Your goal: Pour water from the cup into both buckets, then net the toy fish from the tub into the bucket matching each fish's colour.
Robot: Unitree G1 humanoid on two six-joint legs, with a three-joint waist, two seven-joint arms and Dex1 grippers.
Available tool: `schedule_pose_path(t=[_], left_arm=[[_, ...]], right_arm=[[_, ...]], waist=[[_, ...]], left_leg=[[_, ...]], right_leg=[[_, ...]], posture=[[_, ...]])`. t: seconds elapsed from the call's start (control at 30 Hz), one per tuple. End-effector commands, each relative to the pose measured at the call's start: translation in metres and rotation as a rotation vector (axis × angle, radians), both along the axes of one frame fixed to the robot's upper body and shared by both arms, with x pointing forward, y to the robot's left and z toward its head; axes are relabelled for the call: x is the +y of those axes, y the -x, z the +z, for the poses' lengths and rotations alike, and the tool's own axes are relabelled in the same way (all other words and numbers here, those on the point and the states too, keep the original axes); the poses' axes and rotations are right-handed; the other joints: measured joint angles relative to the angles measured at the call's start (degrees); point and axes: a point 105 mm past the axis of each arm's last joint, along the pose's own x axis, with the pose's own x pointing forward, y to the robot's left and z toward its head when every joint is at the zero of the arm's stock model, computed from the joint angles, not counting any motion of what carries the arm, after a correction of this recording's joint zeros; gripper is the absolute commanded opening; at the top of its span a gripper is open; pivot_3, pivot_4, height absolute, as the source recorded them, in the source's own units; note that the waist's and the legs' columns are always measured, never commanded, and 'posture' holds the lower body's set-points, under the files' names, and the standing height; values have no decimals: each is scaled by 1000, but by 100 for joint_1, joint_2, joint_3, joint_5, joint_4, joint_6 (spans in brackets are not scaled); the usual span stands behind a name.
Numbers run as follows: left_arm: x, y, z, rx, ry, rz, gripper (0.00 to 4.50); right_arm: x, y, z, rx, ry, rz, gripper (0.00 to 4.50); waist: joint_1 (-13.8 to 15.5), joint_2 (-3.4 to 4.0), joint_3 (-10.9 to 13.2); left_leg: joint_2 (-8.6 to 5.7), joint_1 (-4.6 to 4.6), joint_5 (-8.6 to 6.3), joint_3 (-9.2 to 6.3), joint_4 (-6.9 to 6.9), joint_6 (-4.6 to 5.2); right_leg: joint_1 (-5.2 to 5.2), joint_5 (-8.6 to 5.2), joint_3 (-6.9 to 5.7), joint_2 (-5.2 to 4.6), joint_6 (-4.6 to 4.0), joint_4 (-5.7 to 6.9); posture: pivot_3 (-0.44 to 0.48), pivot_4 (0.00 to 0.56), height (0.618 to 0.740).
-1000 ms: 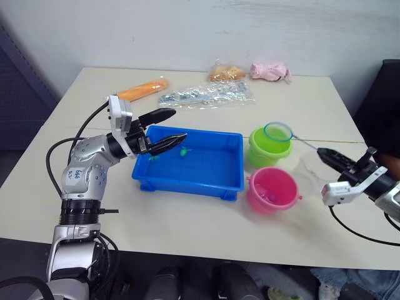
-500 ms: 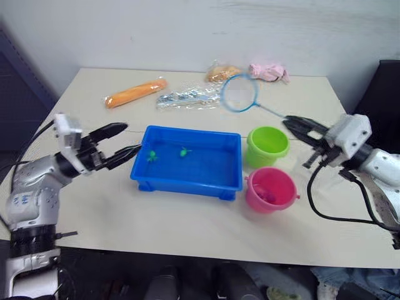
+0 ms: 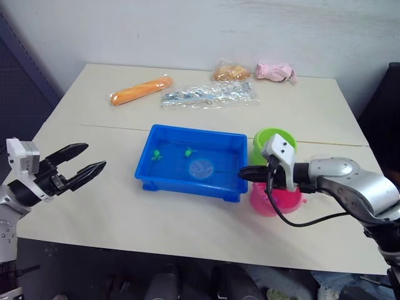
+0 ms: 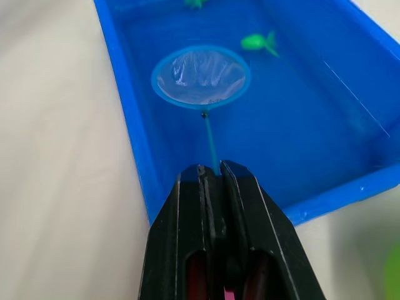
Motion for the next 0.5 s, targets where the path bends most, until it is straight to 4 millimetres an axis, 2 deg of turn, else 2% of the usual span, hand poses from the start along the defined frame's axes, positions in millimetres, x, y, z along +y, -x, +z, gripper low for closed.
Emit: schedule_pose_path(t=[0.03,0.27,0.4,0.5], left_arm=[[-8,1,15,-38,-32,-47,4356],[-20,-4,17,-15,-115,-122,4356],[-16,-8,19,-29,-113,-90,4356],[-18,-4,11,-21,-101,-80,4356]], right_arm=[[0,-7,-5,-2,57,0,0],[18,-18,-26,36,58,-21,0],[32,-32,-27,-9,22,-65,0],[42,-39,-27,-35,1,-83,0]], waist=[[1,0,0],[-32,0,0],[-33,0,0],[-46,0,0]], left_leg=[[0,1,0,0,-1,0],[0,3,1,4,-26,-3],[0,4,3,5,-36,-5],[0,5,4,7,-37,-7]], right_leg=[[0,0,0,0,0,0],[-6,0,2,3,0,-9],[-10,0,2,4,0,-11],[-11,0,3,4,0,-10]], posture=[[0,150,740],[0,150,740],[0,150,740],[0,150,740]])
